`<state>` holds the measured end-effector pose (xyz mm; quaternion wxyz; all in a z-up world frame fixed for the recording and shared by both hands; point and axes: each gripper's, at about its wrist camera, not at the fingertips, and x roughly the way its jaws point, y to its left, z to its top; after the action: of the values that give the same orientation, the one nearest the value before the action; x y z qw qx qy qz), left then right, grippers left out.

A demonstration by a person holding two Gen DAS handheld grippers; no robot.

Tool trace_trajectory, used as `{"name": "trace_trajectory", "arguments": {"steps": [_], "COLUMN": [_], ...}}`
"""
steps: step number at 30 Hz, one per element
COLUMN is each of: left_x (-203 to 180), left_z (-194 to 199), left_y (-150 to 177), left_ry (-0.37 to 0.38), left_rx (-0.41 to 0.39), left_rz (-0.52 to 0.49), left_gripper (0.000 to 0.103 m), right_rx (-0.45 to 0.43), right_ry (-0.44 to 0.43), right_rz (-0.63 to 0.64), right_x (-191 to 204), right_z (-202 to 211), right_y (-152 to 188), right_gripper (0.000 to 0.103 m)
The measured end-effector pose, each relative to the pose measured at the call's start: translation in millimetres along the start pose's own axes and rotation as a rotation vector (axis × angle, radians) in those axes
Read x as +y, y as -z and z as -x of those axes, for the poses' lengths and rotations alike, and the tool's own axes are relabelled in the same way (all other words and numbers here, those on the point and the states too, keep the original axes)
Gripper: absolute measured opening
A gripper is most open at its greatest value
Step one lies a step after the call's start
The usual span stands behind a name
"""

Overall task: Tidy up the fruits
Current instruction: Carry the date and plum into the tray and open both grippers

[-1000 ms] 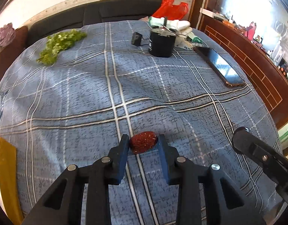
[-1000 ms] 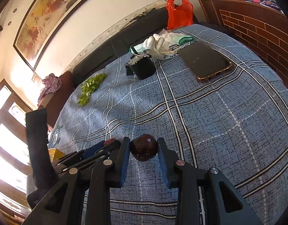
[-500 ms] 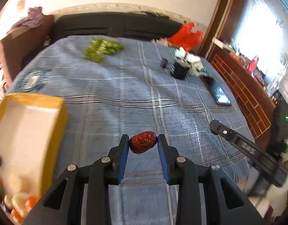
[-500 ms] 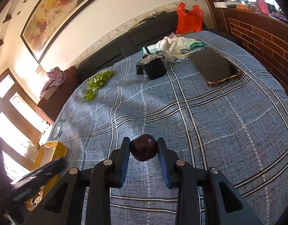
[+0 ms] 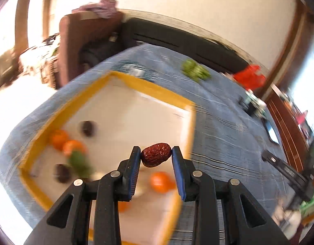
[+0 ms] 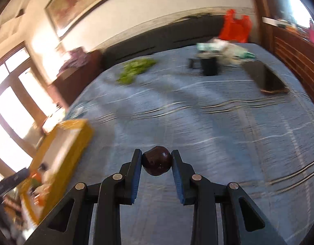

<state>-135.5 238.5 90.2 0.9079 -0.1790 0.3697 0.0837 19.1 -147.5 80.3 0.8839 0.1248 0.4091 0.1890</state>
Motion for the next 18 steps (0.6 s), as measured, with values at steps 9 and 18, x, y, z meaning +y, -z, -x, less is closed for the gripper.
{"name": "trace_trajectory", "arguments": {"steps": [9,18], "left_x": [61,65], "left_z": [-2,-34], "left_y": [10,-2], "left_ry": [-0.015,-0.037], "left_rx": [0.003,0.047], "left_rz": [0.112,0.084], "left_gripper": [0.031,0.030], "right_rx": [0.128,0.243], "right_ry": [-0.189,-0.178], "right_rz": [0.182,0.315], "right_x": [133,210], "right_z": [-25,-91], "right_y": [15,25], "right_gripper": [0.033,0.033]}}
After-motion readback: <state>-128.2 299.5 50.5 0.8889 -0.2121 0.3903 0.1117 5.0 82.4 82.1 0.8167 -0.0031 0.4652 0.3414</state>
